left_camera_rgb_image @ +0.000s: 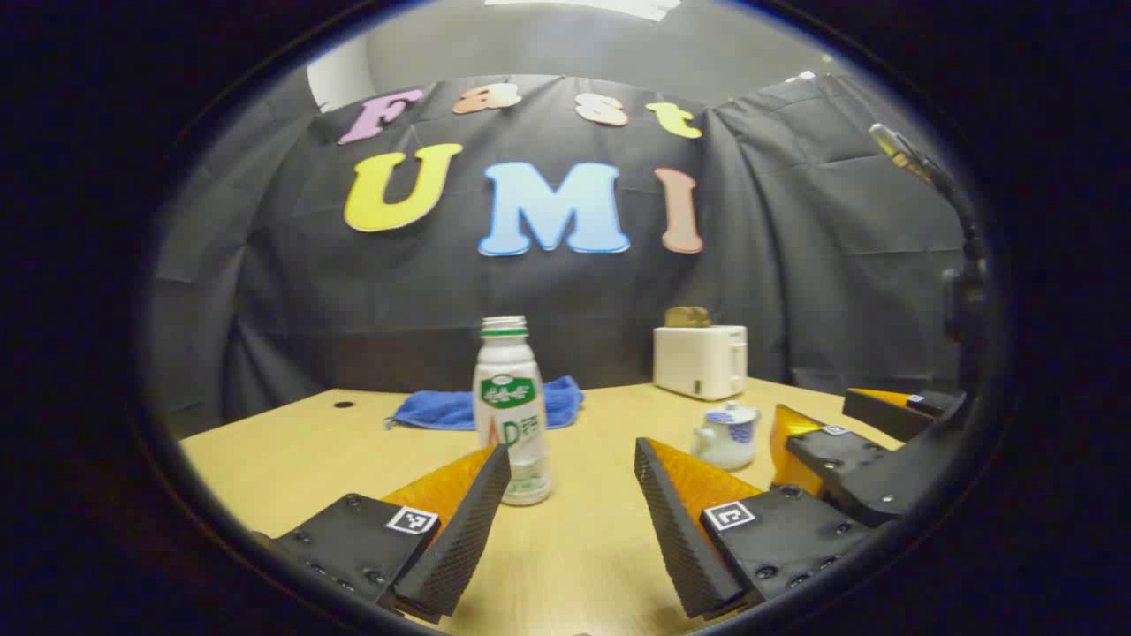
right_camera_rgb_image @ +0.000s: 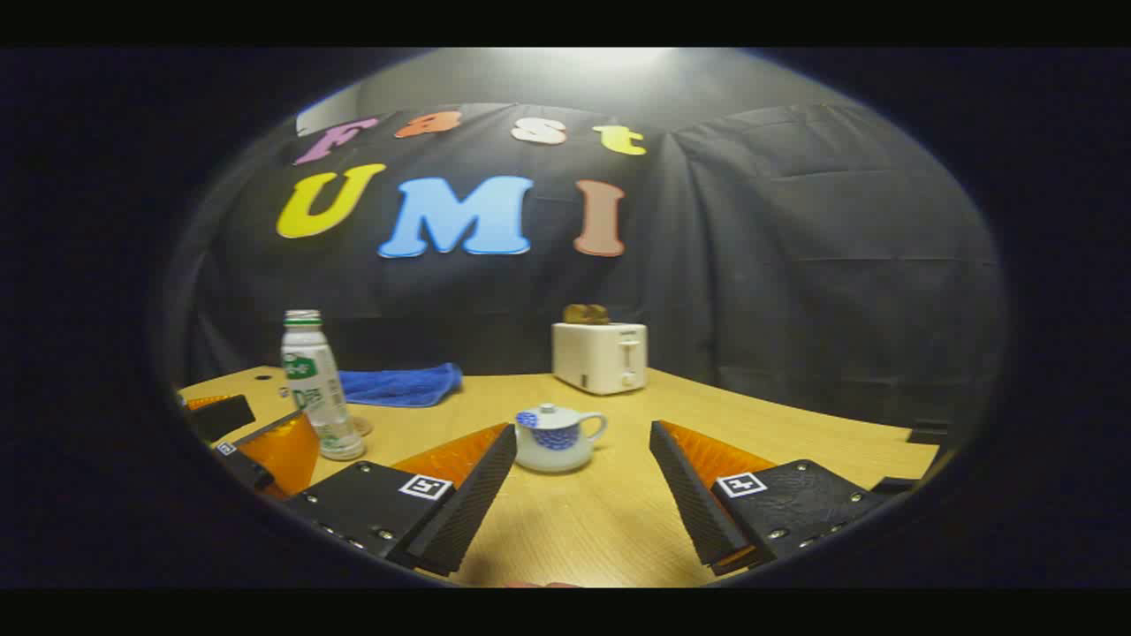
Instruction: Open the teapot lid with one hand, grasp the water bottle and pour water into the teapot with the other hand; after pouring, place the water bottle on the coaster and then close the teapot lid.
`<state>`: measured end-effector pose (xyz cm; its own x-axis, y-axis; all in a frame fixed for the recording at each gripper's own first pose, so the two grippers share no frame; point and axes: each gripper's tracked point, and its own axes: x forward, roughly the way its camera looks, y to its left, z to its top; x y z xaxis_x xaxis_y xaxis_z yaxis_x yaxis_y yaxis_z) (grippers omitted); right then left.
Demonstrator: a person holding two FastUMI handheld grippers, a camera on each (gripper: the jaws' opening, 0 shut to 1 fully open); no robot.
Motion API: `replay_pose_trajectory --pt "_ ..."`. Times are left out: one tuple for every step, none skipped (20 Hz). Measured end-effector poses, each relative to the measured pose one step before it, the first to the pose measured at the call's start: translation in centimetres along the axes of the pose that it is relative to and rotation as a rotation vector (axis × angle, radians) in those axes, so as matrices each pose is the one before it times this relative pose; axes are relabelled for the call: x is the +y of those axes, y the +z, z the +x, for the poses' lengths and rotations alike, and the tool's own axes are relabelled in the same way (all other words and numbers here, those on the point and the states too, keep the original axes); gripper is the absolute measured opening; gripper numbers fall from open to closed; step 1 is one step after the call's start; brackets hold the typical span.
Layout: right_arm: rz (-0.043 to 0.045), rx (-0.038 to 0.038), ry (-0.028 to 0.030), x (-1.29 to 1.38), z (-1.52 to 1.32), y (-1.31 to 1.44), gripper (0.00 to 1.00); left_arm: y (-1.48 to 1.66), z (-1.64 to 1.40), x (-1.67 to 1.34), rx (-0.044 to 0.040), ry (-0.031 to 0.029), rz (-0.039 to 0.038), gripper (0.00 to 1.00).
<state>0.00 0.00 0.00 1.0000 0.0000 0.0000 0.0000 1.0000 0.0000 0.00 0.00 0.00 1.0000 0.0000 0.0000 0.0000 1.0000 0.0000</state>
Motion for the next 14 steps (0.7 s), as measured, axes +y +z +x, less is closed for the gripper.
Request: replay_pose_trajectory --pt "0.00133 0.00307 0.06118 0.478 -0.157 -0.248 0.93 0.016 -0.199 0.79 0.0022 0.04505 0.00133 0.9" --pt "0.00644 0.00212 0.00186 -0.161 0.165 -0.207 0.93 -0.216 -0.259 0.018 0.00059 0.02345 0.00099 0.98" --pt "0.00261 0.00195 -0.00575 -0.346 0.058 -0.184 0.93 -0.102 0.022 -0.029 0.00293 0.01216 0.00094 0.92" --pt "0.00092 0.00386 0.0131 0.058 0.075 -0.044 0.93 0.039 0.053 0.03 0.00114 0.00649 0.00035 0.97" --pt "-0.0115 -0.00287 0.01894 0.207 0.184 0.191 0.94 -0.174 0.227 -0.303 0.00258 -0.00909 0.00054 0.97" --pt "-0.00504 -0.00945 0.01639 0.134 0.088 0.235 0.94 0.071 0.199 -0.45 0.00013 -0.01486 0.00023 0.98" --pt "-0.0011 0.00689 0.00829 0.35 0.138 -0.11 0.94 0.185 0.198 -0.294 0.00016 -0.01533 -0.00051 0.98" --pt "0.00144 -0.00273 0.01128 0.108 0.052 0.089 0.93 -0.168 -0.115 -0.044 -0.00128 -0.01252 -0.00084 0.98" --pt "-0.00184 -0.00079 0.0182 0.339 0.052 0.126 0.93 0.022 0.043 -0.168 -0.00146 -0.01226 -0.00089 0.98" --pt "0.00113 -0.00223 0.02214 0.367 0.145 -0.01 0.93 -0.048 0.2 -0.62 0.00057 -0.03161 -0.00056 0.98" --pt "-0.00223 0.00142 0.01826 0.253 0.074 -0.075 0.94 0.202 0.321 -0.572 -0.00114 -0.03116 -0.00026 0.98" --pt "0.00062 -0.00156 0.01753 0.173 0.037 0.075 0.93 -0.054 0.512 -0.808 0.00049 -0.0402 -0.001 0.95" --pt "-0.00108 0.00161 0.00267 -0.018 -0.055 -0.028 0.93 0.136 0.295 -0.517 -0.00107 -0.02788 0.0005 0.92" --pt "0.00087 -0.00056 0.00026 -0.071 -0.001 0.058 0.93 -0.064 -0.017 0.133 -0.00092 -0.0039 -0.00077 0.95"
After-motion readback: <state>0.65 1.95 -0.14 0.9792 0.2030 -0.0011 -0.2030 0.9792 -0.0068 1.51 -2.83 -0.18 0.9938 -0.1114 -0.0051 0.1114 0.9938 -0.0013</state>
